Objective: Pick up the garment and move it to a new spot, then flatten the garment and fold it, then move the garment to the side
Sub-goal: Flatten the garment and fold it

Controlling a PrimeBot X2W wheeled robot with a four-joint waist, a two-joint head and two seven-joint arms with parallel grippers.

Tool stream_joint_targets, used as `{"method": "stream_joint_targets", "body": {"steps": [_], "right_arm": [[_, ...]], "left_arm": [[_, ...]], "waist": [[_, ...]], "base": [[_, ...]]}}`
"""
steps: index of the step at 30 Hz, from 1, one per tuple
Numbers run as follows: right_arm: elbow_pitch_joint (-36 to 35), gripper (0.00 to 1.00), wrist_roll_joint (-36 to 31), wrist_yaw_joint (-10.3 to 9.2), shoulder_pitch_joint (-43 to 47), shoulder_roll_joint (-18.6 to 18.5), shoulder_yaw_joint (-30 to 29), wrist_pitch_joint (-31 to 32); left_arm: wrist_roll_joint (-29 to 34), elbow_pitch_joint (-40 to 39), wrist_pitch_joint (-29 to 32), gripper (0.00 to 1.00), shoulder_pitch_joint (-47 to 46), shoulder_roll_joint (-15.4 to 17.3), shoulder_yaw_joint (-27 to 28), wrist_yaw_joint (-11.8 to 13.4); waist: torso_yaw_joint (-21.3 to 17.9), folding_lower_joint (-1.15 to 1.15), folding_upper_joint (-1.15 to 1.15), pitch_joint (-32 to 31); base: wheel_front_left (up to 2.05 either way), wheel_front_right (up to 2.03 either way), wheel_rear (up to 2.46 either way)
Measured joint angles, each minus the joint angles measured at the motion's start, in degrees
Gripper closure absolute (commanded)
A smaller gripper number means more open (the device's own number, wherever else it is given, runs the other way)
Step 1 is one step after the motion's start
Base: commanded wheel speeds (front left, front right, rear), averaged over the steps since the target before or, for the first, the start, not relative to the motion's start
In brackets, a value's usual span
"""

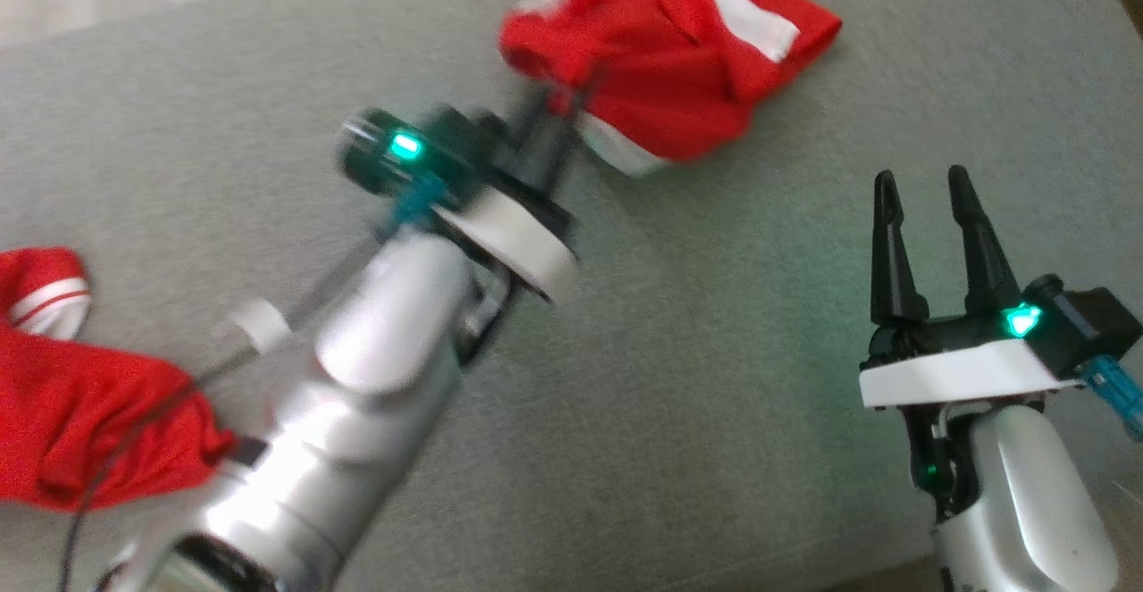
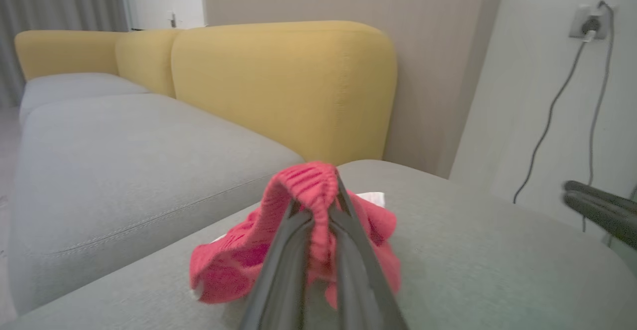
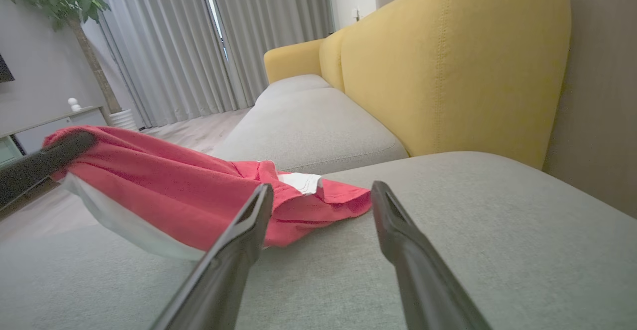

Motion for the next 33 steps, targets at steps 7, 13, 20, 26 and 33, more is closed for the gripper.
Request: {"method": "stream_joint_targets", "body": {"steps": [7, 13, 20, 26, 33], "right_arm": [[1.1, 0.00, -0.5, 0.00, 1.9, 0.0, 0.1, 0.0], [1.1, 0.00, -0.5, 0.00, 2.0, 0.0, 0.1, 0.0], [1.0, 0.00, -0.5, 0.00, 2.1, 0.0, 0.2, 0.0], [1.0, 0.00, -0.5, 0.00, 2.1, 0.0, 0.4, 0.0], [1.0, 0.00, -1.0, 0.00, 2.1, 0.0, 0.4, 0.0]], "left_arm": [[-2.3, -16.1, -0.1, 1.00, 5.2, 0.1, -8.3, 5.5], [-3.5, -18.7, 0.4, 1.00, 5.7, 1.7, -5.9, 11.7], [-7.0, -6.6, 3.5, 1.00, 10.0, 8.8, -1.2, 13.3], [-8.8, 2.8, 4.6, 0.00, 12.9, 9.2, -1.1, 12.5], [-9.8, 5.2, 0.8, 0.00, 13.1, 7.4, 0.9, 12.2]], "waist": [[3.5, -0.01, 0.00, -3.6], [4.9, 0.00, 0.00, -4.8], [5.1, 0.00, 0.00, -4.2], [5.6, 0.01, 0.00, -3.6], [7.1, 0.00, 0.00, -4.1]], "base": [[0.00, 0.00, 0.00], [0.00, 0.00, 0.00], [0.00, 0.00, 0.00], [0.00, 0.00, 0.00], [0.00, 0.00, 0.00]]}}
